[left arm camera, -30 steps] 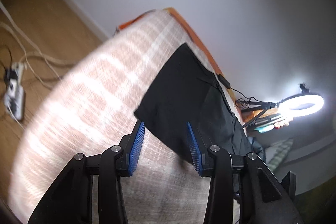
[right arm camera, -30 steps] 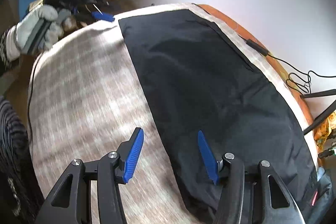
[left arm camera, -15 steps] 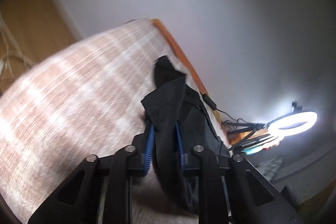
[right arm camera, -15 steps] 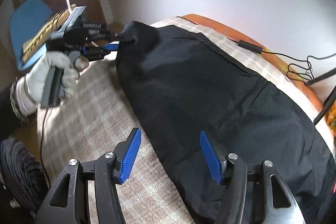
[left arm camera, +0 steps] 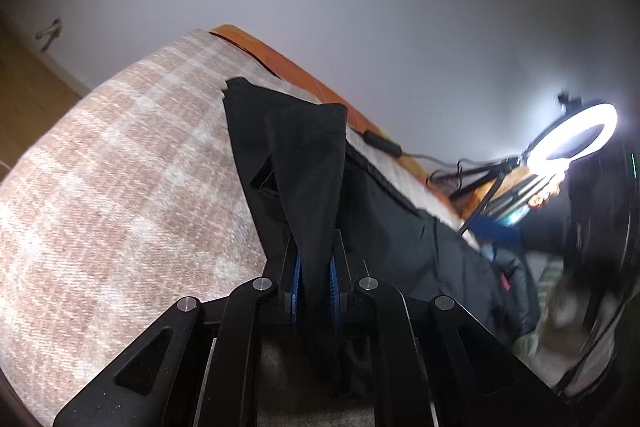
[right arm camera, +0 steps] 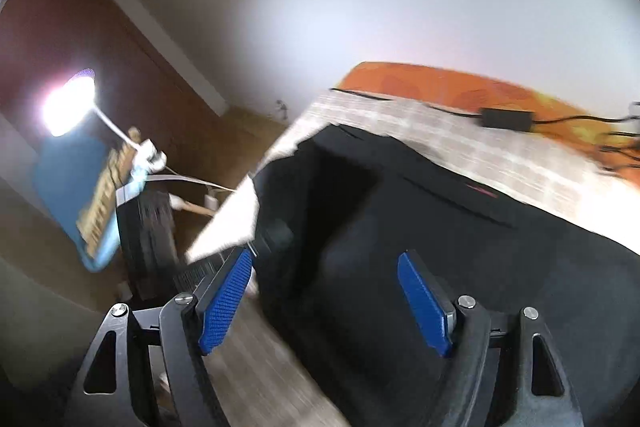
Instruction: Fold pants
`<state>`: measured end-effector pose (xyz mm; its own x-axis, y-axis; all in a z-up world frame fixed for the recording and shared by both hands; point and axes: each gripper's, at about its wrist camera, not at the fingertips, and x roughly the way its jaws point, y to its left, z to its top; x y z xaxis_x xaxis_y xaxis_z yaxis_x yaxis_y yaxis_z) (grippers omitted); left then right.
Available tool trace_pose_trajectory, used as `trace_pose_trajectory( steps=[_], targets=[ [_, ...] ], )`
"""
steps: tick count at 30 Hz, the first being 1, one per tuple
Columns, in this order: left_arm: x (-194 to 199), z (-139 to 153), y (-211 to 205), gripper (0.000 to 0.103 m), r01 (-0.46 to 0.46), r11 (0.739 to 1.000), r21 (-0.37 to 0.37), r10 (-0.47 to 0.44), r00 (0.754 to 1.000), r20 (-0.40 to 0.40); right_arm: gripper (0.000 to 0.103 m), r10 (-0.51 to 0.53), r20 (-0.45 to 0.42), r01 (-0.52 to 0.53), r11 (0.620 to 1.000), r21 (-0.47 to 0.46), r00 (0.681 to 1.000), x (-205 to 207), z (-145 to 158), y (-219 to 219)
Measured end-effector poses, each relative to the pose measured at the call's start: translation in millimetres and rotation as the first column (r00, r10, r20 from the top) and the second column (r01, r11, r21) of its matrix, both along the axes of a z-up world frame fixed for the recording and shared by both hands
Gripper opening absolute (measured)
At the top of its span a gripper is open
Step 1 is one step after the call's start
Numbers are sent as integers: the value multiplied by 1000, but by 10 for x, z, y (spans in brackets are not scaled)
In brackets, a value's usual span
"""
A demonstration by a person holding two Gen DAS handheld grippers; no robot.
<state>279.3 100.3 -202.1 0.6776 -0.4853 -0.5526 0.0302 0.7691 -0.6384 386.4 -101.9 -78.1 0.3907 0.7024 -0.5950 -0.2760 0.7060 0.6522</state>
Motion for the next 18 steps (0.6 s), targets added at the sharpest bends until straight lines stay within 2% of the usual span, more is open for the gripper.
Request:
trace_pose_trajectory(
  steps=[6, 10, 13, 15, 17, 18],
  targets=[
    [26, -34, -57, 9, 24, 1000, 17, -24, 1000, -4, 78, 48, -83, -43, 997, 57, 995, 768, -54, 540],
    [21, -23, -109, 9, 47, 998, 40, -48, 999, 5, 77, 66, -128, -68, 998, -9, 990, 1067, -154, 838],
    [34, -1, -164, 10, 57, 996, 62, -58, 998, 12, 59, 91, -169, -107, 991, -86, 981, 1133, -276, 1019],
    [28, 9, -188, 10, 49, 995, 86, -50, 999, 13, 36, 98, -188, -123, 984, -127, 977, 1139, -352, 1072],
    [25, 22, -212, 12, 28, 992, 119, -30, 1000, 8, 20, 102, -193, -125, 986, -110, 976, 1110, -386, 1076],
    [26, 31, -228, 20, 17, 990, 140, -17, 1000, 4, 13, 101, -184, -120, 988, -97, 978, 1081, -379, 1061]
  ],
)
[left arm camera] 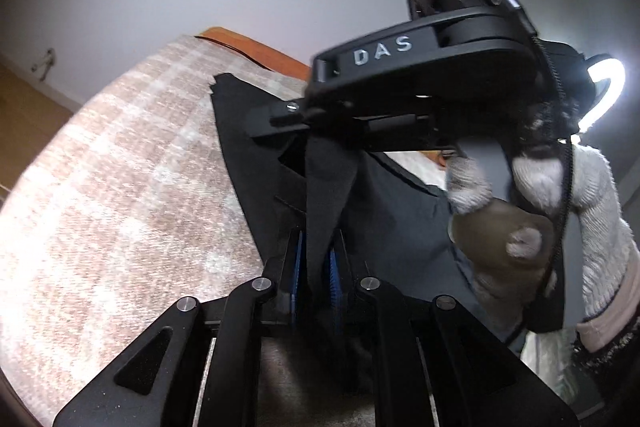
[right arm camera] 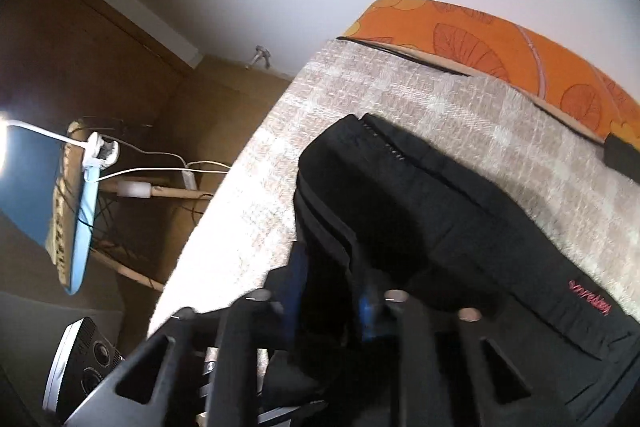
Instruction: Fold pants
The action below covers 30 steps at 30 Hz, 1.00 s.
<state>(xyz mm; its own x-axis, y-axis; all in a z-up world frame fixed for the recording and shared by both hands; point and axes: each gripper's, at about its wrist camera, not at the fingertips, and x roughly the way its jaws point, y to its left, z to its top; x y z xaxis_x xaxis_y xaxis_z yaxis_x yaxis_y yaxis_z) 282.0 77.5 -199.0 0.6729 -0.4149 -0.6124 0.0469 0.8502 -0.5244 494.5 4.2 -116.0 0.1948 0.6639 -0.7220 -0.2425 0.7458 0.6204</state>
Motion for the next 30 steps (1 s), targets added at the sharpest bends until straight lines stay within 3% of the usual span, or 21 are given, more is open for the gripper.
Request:
trace_pose_trajectory(
  steps=[3, 13, 22, 30],
  targets=[
    [11, 11, -30, 23, -5, 1000, 23, 5, 1000, 2, 5, -22, 16, 21, 1000, 13, 1000, -35, 21, -65],
    [79, 146, -385, 20, 102, 995, -12, -101, 994, 48, 1, -163, 91, 157, 985, 75, 982, -349, 284, -754],
    [205, 362, -1040, 15, 232, 973, -5, -230, 969, 93, 1, -289, 118, 285, 957, 52, 950, -776, 343, -1646],
    [196, 388, -1673, 11, 354, 935, -6, -351, 931, 101, 1, -397, 143, 397, 917, 31, 907, -1259, 364, -2377]
  ],
)
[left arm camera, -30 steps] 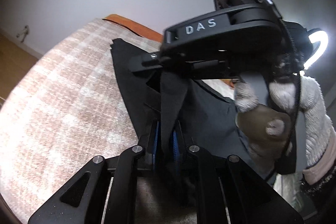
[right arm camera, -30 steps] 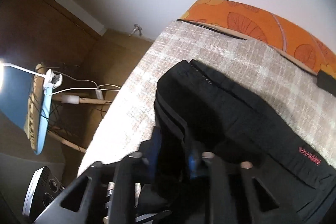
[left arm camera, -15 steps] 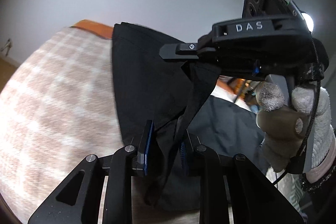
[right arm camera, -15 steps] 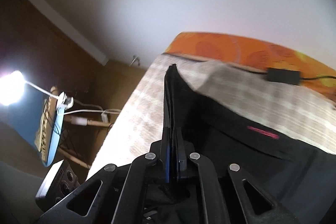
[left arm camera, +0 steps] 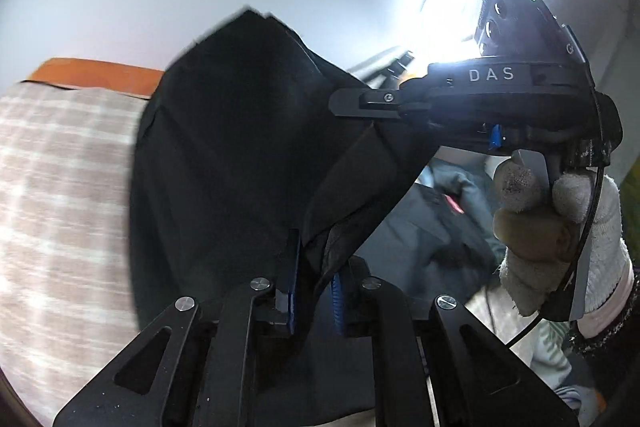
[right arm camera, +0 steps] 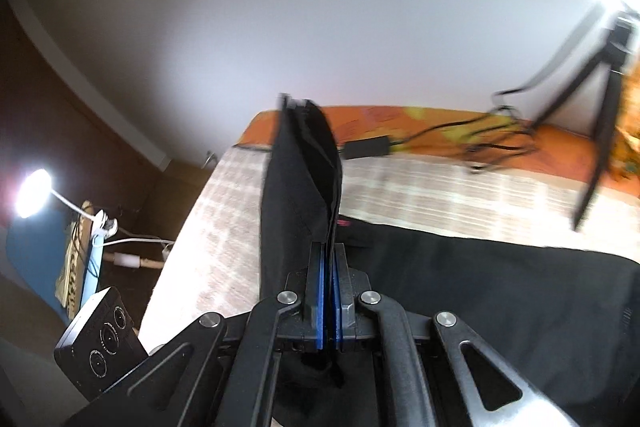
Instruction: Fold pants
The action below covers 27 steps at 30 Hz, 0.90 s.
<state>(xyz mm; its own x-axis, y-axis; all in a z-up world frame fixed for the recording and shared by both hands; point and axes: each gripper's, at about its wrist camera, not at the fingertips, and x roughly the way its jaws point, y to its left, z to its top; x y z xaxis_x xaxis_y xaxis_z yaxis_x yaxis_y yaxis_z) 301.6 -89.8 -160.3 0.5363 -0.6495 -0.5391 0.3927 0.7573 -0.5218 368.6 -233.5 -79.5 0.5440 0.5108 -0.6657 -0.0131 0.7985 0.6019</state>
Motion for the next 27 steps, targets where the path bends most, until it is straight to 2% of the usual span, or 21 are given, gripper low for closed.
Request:
trace_pose_trajectory(
  steps=[6, 13, 19, 21, 22, 23, 24, 27],
  targets=[
    [-13, -42, -608, 11, 118, 993, 18, -118, 993, 2, 0, -100, -14, 100, 995, -24, 995, -475, -127, -600],
    [-29, -304, -1113, 10, 217, 973, 73, -213, 975, -60, 0, -177, -112, 180, 983, 20, 978, -952, -661, -1045],
    [-64, -363, -1330, 10, 240, 964, 118, -229, 968, -102, 2, -164, -164, 182, 978, 103, 973, -1111, -1074, -1192],
    [-131, -347, -1292, 10, 243, 962, 127, -231, 968, -102, 13, -136, -165, 159, 978, 136, 977, -1096, -1149, -1235],
    [-133, -352, -1310, 9, 245, 961, 132, -232, 967, -102, 22, -119, -169, 145, 978, 147, 978, -1070, -1185, -1262],
    [-171, -362, -1348, 8, 247, 959, 139, -235, 967, -101, 45, -117, -165, 143, 977, 158, 979, -1050, -1208, -1300],
    [-167, -313, -1227, 8, 248, 958, 144, -235, 967, -100, 48, -122, -157, 147, 976, 164, 980, -1031, -1221, -1319],
    [-165, -325, -1245, 8, 248, 956, 159, -235, 967, -97, 48, -123, -156, 155, 965, 211, 980, -887, -1310, -1410]
  ],
)
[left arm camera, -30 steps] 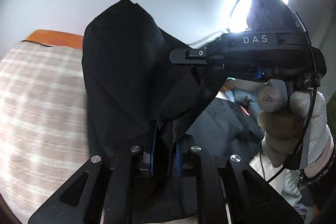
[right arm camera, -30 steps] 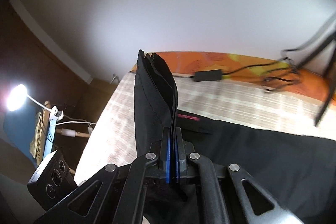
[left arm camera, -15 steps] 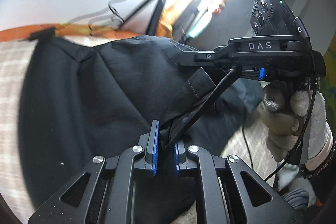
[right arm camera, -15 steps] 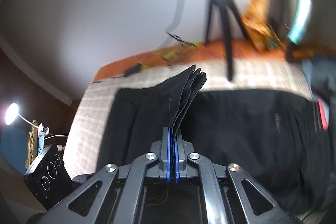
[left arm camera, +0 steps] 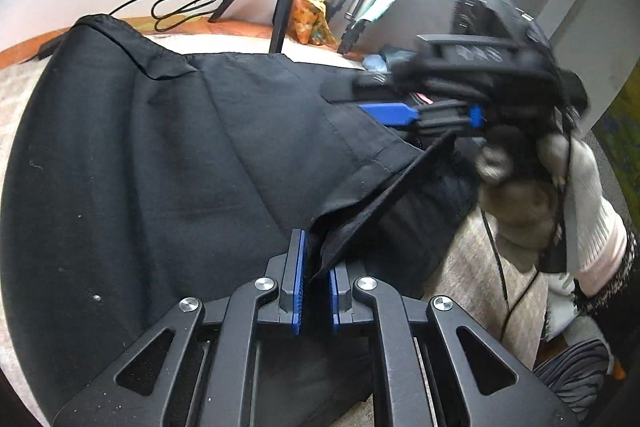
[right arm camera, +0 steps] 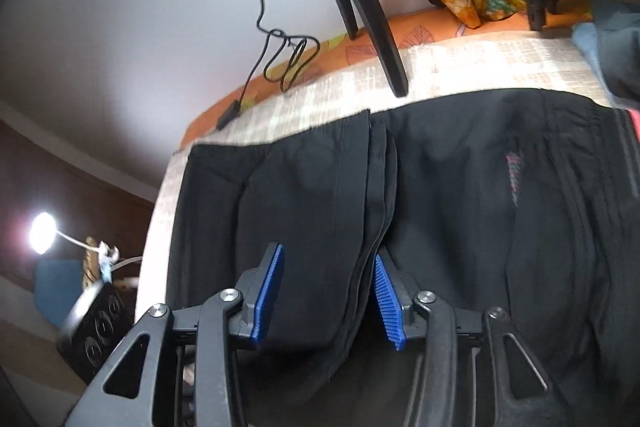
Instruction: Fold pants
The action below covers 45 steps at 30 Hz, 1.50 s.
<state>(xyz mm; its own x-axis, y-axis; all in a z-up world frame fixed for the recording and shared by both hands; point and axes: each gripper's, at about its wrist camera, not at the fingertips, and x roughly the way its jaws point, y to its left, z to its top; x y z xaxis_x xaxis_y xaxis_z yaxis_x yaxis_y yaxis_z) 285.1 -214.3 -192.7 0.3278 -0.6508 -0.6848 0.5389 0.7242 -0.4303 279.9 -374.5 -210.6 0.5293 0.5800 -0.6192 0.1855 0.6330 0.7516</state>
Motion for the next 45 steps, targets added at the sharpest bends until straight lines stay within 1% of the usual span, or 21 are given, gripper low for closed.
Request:
trace_pose_trajectory(
  steps=[2, 3, 4, 6, 8, 9, 13, 14, 16, 18, 20, 22, 24, 35, 37, 40, 41, 42, 43, 44, 45],
  targets=[
    [-20, 3, 1, 8, 0, 1000, 7, 0, 1000, 4, 48, -9, -24, 9, 1000, 17, 1000, 113, -85, -10],
    [-20, 1, -7, 8, 0, 1000, 9, 0, 1000, 5, 45, -9, -32, 10, 1000, 20, 999, 146, -123, 34],
    [-21, -3, -13, 8, 0, 1000, 11, 0, 1000, 7, 39, -8, -36, 9, 1000, 16, 999, 164, -126, 75],
    [-15, -12, -32, 8, 1, 1000, 14, -1, 1000, 6, 16, -10, -47, 10, 1000, -12, 999, 196, -139, 135],
    [-23, -3, -33, 8, 7, 1000, 16, -7, 1000, 6, 2, -14, -42, 13, 1000, -27, 999, 182, -99, 174],
    [-32, 13, -36, 8, 15, 1000, 19, -15, 1000, 6, 2, -14, -34, 12, 998, -54, 999, 167, -43, 191],
    [-103, 157, 55, 13, 55, 998, -23, -55, 998, -23, 1, 10, 12, -8, 980, -199, 1000, 64, 261, 209],
    [-164, 249, 149, 14, 58, 997, -46, -59, 998, -11, 1, 14, 15, -10, 975, -222, 1000, 42, 307, 189],
    [-245, 380, 301, 27, 61, 996, -58, -59, 998, 27, 1, 19, 17, -14, 966, -258, 1000, -43, 390, 83],
    [-267, 494, 494, 27, 29, 999, -35, -26, 996, 84, 1, 0, 4, 2, 954, -298, 1000, -145, 413, -42],
    [-193, 524, 637, 27, -9, 1000, -5, 10, 994, 111, 1, -16, -7, 13, 946, -324, 1000, -218, 383, -167],
    [-96, 499, 699, 27, -45, 999, -1, 45, 994, 101, 1, -41, -26, 32, 955, -295, 999, -269, 271, -300],
    [-2, 441, 680, 27, -61, 998, 22, 58, 994, 97, 1, -55, -37, 41, 952, -302, 998, -263, 202, -322],
    [-37, 16, 350, 27, -8, 986, 164, -9, 995, 99, 1, -87, -95, 47, 931, -363, 992, -299, 13, -378],
    [-30, 30, 339, 27, -5, 984, 180, -17, 993, 117, 3, -84, -109, 33, 915, -402, 990, -304, -15, -360],
    [-53, 61, 403, 27, -32, 984, 176, 12, 993, 115, 7, -59, -114, -5, 869, -494, 992, -290, 60, -253],
    [-53, 86, 460, 27, -55, 985, 161, 38, 993, 109, 15, -61, -113, -7, 851, -525, 992, -291, 98, -228],
    [-62, 108, 528, 27, -77, 987, 141, 63, 993, 102, 28, -71, -110, -4, 825, -565, 991, -300, 153, -203],
    [-69, 142, 627, 27, -106, 988, 112, 96, 991, 91, 34, -78, -96, 6, 804, -594, 992, -321, 210, -177],
    [-85, 166, 711, 31, -131, 987, 90, 123, 989, 84, 37, -83, -76, 19, 788, -616, 994, -344, 281, -156],
    [-97, 180, 783, 45, -156, 985, 76, 150, 985, 80, 37, -82, -57, 28, 781, -623, 995, -362, 355, -128]
  ],
)
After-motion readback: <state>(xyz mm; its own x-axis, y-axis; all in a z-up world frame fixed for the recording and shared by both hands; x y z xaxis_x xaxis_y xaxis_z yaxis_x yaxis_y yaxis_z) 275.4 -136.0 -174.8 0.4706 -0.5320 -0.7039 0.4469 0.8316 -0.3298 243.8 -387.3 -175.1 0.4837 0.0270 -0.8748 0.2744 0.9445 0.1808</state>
